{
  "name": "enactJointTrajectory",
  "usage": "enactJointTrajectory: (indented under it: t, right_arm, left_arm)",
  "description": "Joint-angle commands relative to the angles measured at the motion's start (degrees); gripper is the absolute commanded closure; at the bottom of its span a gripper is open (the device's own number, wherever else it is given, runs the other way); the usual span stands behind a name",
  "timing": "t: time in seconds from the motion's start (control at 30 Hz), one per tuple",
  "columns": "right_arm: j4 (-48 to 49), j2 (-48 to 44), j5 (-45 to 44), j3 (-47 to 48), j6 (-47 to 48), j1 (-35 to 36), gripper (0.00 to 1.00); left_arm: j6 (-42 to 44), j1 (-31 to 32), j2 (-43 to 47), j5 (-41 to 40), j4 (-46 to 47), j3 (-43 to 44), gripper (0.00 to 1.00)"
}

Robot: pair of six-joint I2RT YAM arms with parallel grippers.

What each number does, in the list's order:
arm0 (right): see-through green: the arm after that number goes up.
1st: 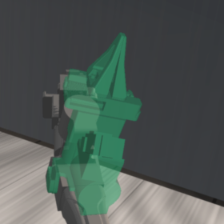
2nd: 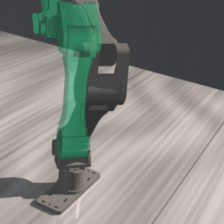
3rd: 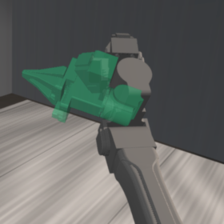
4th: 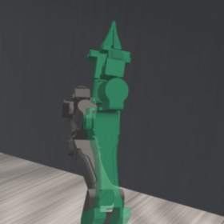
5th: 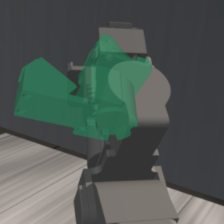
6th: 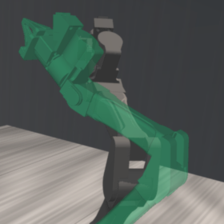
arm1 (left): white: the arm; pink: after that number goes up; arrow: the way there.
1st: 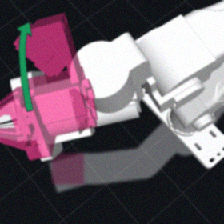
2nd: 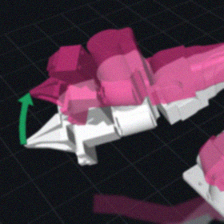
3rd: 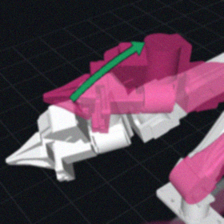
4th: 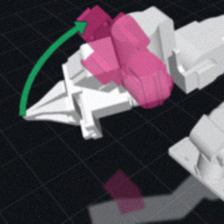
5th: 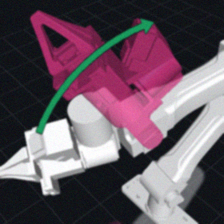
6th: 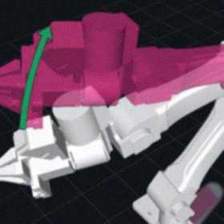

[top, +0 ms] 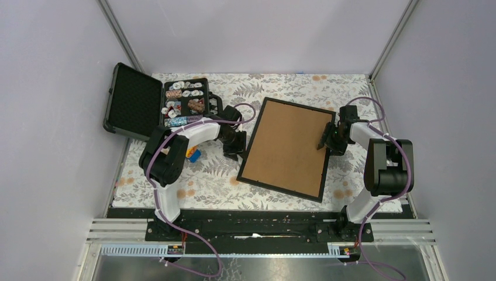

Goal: Put the photo into the frame

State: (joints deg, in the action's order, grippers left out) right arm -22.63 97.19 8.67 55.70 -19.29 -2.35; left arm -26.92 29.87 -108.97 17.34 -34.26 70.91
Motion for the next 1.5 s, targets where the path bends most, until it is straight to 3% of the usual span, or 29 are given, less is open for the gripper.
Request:
enactJointTrajectory:
  t: [0.0,0.3,0.57,0.73,0.97,1.03,1.13,1.2,1.3,1.47]
  right_arm:
    - [0.9,1.62,1.67,-0.27,0.59,0.65,0.36]
    - [1.31,1.87,2.17,-0.74,0.82,0.67,0.37]
    - [1.24,1.93,0.74,-0.65,1.28,1.6,0.37]
    - [0.89,1.57,-0.23,-0.37,1.37,2.06,0.37]
    - [1.11,0.97,-0.96,-0.85,1.63,2.06,0.37]
    - [1.1,0.96,-1.24,-0.86,1.63,2.06,0.36]
    - [1.11,1.28,-1.2,-0.86,1.74,2.07,0.35]
    - [1.2,1.46,-1.28,-0.85,1.8,2.08,0.35]
    - [1.43,1.83,-0.96,-0.73,1.8,2.09,0.35]
    - [1.81,2.18,-0.33,-0.77,1.73,2.08,0.35]
  left_arm:
    - [0.44,1.05,-2.96,-4.29,0.21,1.53,0.53]
    - [-0.46,2.88,-7.42,-7.79,-0.83,3.2,0.53]
    - [-0.56,6.11,-14.87,-12.88,-6.59,10.0,0.53]
    - [0.49,8.27,-21.56,-22.19,-12.56,14.54,0.56]
    - [2.72,11.61,-22.08,-35.43,-19.81,20.13,0.54]
    - [4.88,12.91,-19.67,-32.48,-21.41,23.99,0.45]
    - [6.44,11.35,-10.22,-14.57,-16.35,24.71,0.29]
    - [4.95,8.51,-5.26,-7.62,-12.94,25.11,0.22]
    - [3.73,2.98,-4.14,-3.15,-11.33,27.18,0.21]
    - [4.63,-0.94,-10.88,-3.05,-12.93,32.81,0.34]
